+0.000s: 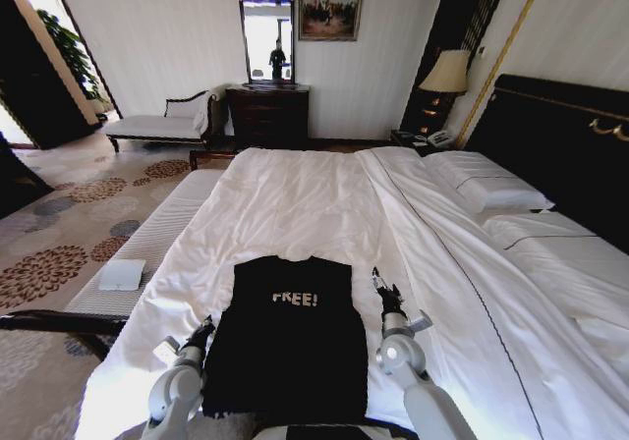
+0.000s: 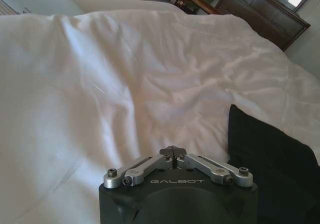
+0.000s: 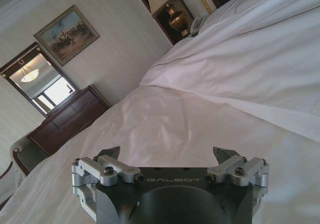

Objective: Fold the clothes on the bed.

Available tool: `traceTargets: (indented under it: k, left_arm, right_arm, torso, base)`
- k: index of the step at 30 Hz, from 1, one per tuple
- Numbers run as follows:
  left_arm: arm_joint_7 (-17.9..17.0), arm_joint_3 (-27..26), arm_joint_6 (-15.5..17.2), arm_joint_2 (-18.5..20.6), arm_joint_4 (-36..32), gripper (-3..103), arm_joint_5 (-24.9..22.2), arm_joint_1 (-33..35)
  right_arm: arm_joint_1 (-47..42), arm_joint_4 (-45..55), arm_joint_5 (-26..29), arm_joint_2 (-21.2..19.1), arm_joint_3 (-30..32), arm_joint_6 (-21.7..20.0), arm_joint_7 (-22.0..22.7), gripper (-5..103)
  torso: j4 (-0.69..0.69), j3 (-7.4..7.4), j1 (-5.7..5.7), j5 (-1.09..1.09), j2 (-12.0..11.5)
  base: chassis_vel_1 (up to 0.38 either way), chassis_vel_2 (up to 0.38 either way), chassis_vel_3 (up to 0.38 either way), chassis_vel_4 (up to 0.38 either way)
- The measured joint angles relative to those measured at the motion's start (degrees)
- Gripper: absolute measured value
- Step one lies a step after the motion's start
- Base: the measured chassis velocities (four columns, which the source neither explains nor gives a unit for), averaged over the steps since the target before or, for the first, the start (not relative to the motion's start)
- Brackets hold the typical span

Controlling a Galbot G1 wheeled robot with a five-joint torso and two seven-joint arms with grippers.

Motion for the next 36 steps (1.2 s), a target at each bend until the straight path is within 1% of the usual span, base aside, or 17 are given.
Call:
traceTargets:
  k: [5, 9, 10, 11, 13, 17, 19, 20, 22, 23, 24, 25, 27, 28, 31, 33, 36]
  left_arm:
    - [0.22, -2.31, -0.40, -0.50, -2.35, 0, -1.36, 1.05]
    - [0.69, -1.77, -0.82, 0.28, -3.60, 0, -1.38, 0.41]
    - [0.85, -1.40, -0.83, 0.54, -4.29, -2, -1.30, 0.27]
    - [0.91, -1.22, -0.83, 0.62, -4.65, 3, -1.26, 0.27]
    - [0.95, -1.05, -0.83, 0.73, -4.87, 3, -1.20, 0.27]
    - [1.00, -0.38, -0.83, 1.86, -4.97, 24, -0.21, -0.18]
    - [0.99, -0.41, -0.83, 1.93, -4.92, 24, -0.16, -0.21]
    - [0.89, -0.62, -0.84, 2.18, -4.63, 30, -0.05, -0.37]
    - [0.75, -0.79, -0.85, 2.36, -4.27, 41, 0.00, -0.71]
    - [0.75, -0.79, -0.85, 2.36, -4.27, 41, 0.00, -0.71]
    - [0.72, -0.79, -0.85, 2.39, -4.13, 47, 0.06, -0.86]
    - [0.71, -0.78, -0.85, 2.39, -4.07, 47, 0.11, -0.95]
    - [0.70, -0.66, -0.90, 2.40, -3.86, 58, 0.44, -1.25]
    - [0.70, -0.66, -0.90, 2.40, -3.86, 58, 0.44, -1.25]
    - [0.70, -0.56, -1.16, 2.49, -3.43, 74, 0.80, -1.76]
    - [0.70, -0.52, -1.19, 2.51, -3.31, 74, 0.83, -1.90]
    - [0.70, -0.14, -1.27, 2.53, -3.01, 90, 1.01, -2.44]
  right_arm:
    - [2.12, -1.64, 1.02, -2.37, -0.82, -0.21, -0.68, 100]
    - [3.78, -4.67, 1.62, -5.94, -2.13, -0.21, -3.64, 100]
    - [4.87, -6.01, 2.36, -7.61, -3.19, -0.27, -4.94, 100]
    - [5.53, -6.62, 2.80, -8.34, -3.80, -0.42, -5.74, 100]
    - [6.14, -7.20, 3.16, -8.96, -4.32, -0.59, -6.46, 100]
    - [9.53, -10.82, 3.98, -10.30, -7.27, -1.26, -9.01, 100]
    - [9.95, -11.25, 3.98, -10.29, -7.66, -1.36, -9.25, 100]
    - [10.99, -12.44, 3.99, -10.29, -8.58, -1.69, -9.97, 100]
    - [12.15, -14.18, 4.00, -10.26, -9.76, -2.19, -10.93, 100]
    - [12.15, -14.18, 4.00, -10.26, -9.76, -2.19, -10.93, 100]
    - [12.55, -15.06, 4.00, -10.26, -10.16, -2.30, -11.31, 100]
    - [12.74, -15.51, 4.00, -10.26, -10.30, -2.33, -11.53, 100]
    - [13.16, -16.93, 4.00, -10.30, -10.45, -2.34, -12.48, 100]
    - [13.16, -16.93, 4.00, -10.30, -10.45, -2.34, -12.48, 100]
    - [13.20, -17.94, 4.17, -10.51, -10.15, -2.34, -13.76, 100]
    - [13.23, -18.16, 4.18, -10.52, -10.06, -2.33, -14.00, 100]
    - [13.58, -18.80, 4.07, -10.46, -10.10, -2.27, -14.17, 100]
  torso:
    - [0.02, 0.00, 0.00, 0.00, 0.00]
    - [-0.01, 0.00, 0.00, 0.00, 0.00]
    - [-0.01, 0.01, 0.00, 0.00, 0.00]
    - [-0.01, 0.01, 0.00, 0.00, -0.01]
    - [0.01, 0.01, 0.00, 0.00, 0.00]
    - [-0.01, 0.00, 0.00, -0.01, 0.00]
    - [0.00, 0.01, 0.00, 0.00, 0.00]
    - [0.02, 0.01, 0.00, 0.00, 0.00]
    - [0.01, 0.01, 0.00, 0.00, 0.00]
    - [0.01, 0.01, 0.00, 0.00, 0.00]
    - [0.01, 0.01, 0.00, 0.00, 0.00]
    - [0.01, 0.01, 0.00, 0.00, -0.01]
    - [0.01, 0.00, 0.00, 0.00, 0.00]
    - [0.01, 0.00, 0.00, 0.00, 0.00]
    - [0.00, 0.00, 0.00, -0.01, -0.01]
    - [0.00, 0.00, 0.00, -0.01, -0.01]
    - [0.00, 0.00, 0.00, -0.01, 0.00]
  base:
    - [0.000, 0.000, 0.000, 0.000]
    - [0.000, 0.000, 0.000, 0.000]
    - [0.000, 0.000, 0.000, 0.000]
    - [0.000, 0.000, 0.000, 0.000]
    - [0.000, 0.000, 0.000, 0.000]
    - [0.000, 0.000, 0.000, 0.000]
    - [0.000, 0.000, 0.000, 0.000]
    - [0.000, 0.000, 0.000, 0.000]
    - [0.000, 0.000, 0.000, 0.000]
    - [0.000, 0.000, 0.000, 0.000]
    - [0.000, 0.000, 0.000, 0.000]
    - [0.000, 0.000, 0.000, 0.000]
    - [0.000, 0.000, 0.000, 0.000]
    - [0.000, 0.000, 0.000, 0.000]
    - [0.000, 0.000, 0.000, 0.000]
    - [0.000, 0.000, 0.000, 0.000]
    - [0.000, 0.000, 0.000, 0.000]
